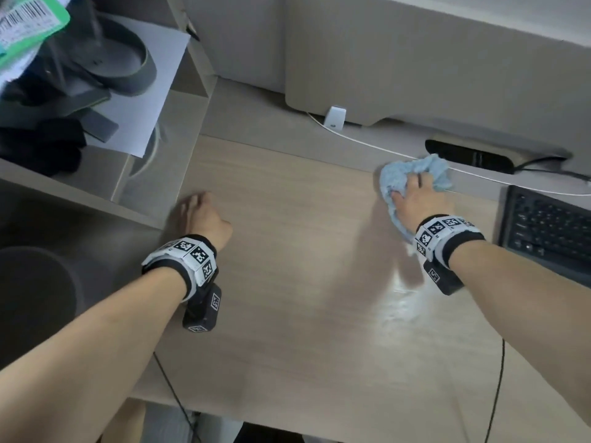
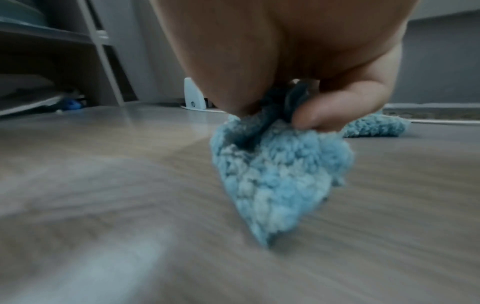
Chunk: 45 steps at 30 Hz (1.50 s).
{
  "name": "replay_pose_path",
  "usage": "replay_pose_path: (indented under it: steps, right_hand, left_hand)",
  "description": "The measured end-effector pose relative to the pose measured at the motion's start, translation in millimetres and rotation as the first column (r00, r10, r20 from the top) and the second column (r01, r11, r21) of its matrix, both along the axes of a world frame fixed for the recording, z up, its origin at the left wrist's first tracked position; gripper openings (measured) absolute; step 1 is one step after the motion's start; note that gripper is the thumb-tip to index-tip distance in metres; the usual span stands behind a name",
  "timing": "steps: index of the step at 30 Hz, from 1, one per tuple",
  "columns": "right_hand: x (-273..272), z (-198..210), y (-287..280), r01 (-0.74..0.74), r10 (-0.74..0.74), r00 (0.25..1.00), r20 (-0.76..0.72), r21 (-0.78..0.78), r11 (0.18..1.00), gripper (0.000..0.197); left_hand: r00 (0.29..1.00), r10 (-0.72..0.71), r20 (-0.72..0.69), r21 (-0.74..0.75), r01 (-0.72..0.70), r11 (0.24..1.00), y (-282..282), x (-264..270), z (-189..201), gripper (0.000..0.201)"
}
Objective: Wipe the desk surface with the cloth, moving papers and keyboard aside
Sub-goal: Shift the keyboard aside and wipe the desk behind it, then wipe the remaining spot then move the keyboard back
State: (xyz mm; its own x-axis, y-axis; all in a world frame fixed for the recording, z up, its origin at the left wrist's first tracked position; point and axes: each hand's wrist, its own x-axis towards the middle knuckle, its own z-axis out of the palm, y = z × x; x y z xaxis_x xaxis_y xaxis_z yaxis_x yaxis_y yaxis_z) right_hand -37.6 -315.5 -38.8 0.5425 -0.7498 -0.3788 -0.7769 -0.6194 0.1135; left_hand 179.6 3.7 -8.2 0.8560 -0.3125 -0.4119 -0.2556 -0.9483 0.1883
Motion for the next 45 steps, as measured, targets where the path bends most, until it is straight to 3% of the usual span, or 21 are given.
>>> replay_pose_path:
  steps: [6,8,11,14,20,24,26,29,33,38,40,45]
  right_hand:
    - [33,6,-5,0.27,-0.27,0.963,-0.005,0.066,0.961,0.062]
    - [60,10,10,0.251,-0.255,0.966,0.041,0.083,0.964,0.062]
    - [102,3,45,0.044,-0.067,0.985,0.161,0.142,0.989,0.057]
    - [148,-4,104,-0.202,0.142,0.951,0.275,0.203,0.958,0.057]
    - [209,7,230,-0.566,0.474,0.82,0.322,0.329,0.756,0.064]
    - [177,5,276,-0.741,0.677,0.669,0.307,0.348,0.575,0.064]
    - [152,5,280,-0.768,0.727,0.628,0.277,0.368,0.523,0.068]
    - [109,10,263,-0.739,0.687,0.665,0.293,0.39,0.549,0.068]
    - [53,19,214,-0.607,0.541,0.793,0.28,0.427,0.669,0.06]
    - [-27,35,152,-0.367,0.221,0.925,0.309,0.574,0.732,0.057]
    - [-56,44,129,-0.312,0.104,0.93,0.351,0.611,0.727,0.058]
    - [-136,61,62,-0.231,-0.014,0.931,0.365,0.618,0.752,0.062]
  left_hand:
    - [0.999,0.034,0.022,-0.021,-0.033,0.999,19,-3,-5,0.056]
    - [0.997,0.065,0.035,-0.042,-0.063,0.997,31,-9,-6,0.053]
    - [0.99,0.129,0.048,-0.047,-0.127,0.991,54,-18,-4,0.049]
    - [0.981,0.192,0.04,-0.018,-0.192,0.981,79,-22,1,0.044]
    - [0.949,0.314,-0.004,-0.066,-0.314,0.947,116,-25,4,0.042]
    - [0.945,0.326,-0.024,-0.077,-0.326,0.942,121,-34,7,0.044]
    - [0.946,0.322,-0.038,-0.076,-0.324,0.943,119,-38,11,0.045]
    - [0.949,0.315,-0.028,-0.085,-0.316,0.945,104,-45,21,0.038]
    - [0.958,0.287,-0.005,-0.062,-0.287,0.956,65,-67,37,0.032]
    - [0.979,0.196,-0.062,-0.115,-0.203,0.973,-22,-116,50,0.035]
    - [0.988,0.134,-0.082,-0.143,-0.145,0.979,-59,-138,55,0.037]
    - [0.989,-0.088,-0.119,-0.151,0.07,0.986,-151,-192,62,0.031]
